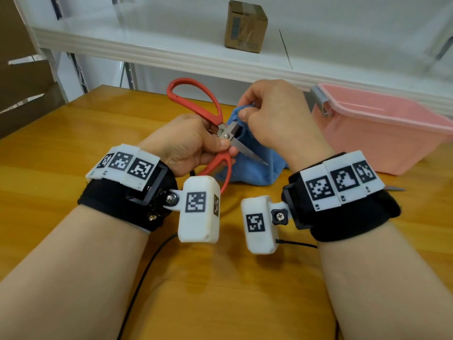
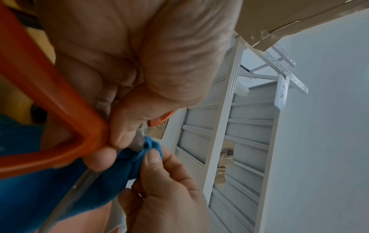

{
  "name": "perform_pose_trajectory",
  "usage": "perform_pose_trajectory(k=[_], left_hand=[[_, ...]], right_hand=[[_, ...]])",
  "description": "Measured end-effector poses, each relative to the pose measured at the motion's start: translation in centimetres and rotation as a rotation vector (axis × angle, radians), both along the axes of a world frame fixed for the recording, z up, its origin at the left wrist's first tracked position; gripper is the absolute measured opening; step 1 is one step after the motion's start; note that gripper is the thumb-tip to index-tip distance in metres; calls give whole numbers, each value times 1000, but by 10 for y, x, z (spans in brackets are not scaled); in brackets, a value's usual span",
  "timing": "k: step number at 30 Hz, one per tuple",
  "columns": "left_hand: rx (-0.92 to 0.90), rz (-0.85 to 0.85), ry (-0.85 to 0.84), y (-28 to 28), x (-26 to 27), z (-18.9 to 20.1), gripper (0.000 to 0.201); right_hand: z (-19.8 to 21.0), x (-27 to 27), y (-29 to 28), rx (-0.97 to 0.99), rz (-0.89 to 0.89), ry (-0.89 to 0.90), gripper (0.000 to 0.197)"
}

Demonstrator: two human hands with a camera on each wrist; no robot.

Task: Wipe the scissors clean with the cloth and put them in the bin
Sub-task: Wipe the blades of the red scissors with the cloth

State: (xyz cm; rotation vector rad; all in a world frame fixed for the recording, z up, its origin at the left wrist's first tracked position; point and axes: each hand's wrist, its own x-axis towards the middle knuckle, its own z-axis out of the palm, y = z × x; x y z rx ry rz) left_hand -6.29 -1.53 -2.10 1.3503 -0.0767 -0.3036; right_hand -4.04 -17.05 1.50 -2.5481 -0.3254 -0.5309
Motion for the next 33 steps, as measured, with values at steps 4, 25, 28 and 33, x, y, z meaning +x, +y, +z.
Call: perform_pose_trajectory(k=[4, 25, 28, 33], left_hand=[[-10, -20, 32, -2, -3, 2, 19], [-202, 56, 158, 18, 3, 5, 10], [-236, 122, 167, 18, 6, 4, 9], [-342, 270, 203, 20, 9, 3, 11]], right_hand=[[-3, 4, -11, 35, -94, -35, 8], [16, -1, -37, 164, -56, -184, 10], [24, -6, -40, 26, -108, -157, 14], [33, -17, -33, -149, -58, 103, 14]])
